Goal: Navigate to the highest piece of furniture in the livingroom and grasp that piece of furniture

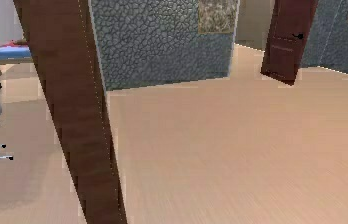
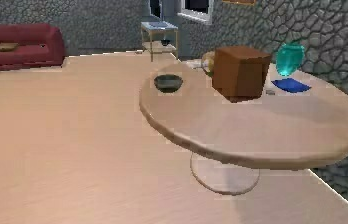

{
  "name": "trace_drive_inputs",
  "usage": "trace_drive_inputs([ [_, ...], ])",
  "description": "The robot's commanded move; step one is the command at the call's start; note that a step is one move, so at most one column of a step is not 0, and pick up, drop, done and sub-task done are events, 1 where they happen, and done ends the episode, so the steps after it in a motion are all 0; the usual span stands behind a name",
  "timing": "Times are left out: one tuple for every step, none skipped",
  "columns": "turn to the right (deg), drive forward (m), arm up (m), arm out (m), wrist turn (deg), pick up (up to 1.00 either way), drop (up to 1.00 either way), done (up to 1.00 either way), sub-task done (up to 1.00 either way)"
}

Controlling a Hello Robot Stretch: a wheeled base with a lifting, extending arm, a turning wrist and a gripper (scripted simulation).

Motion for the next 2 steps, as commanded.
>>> trace_drive_inputs([
  [-18.0,0.0,0.0,0.0,0.0,0.0,0.0,0.0,0.0],
  [0.0,0.15,0.0,0.0,0.0,0.0,0.0,0.0,0.0],
])
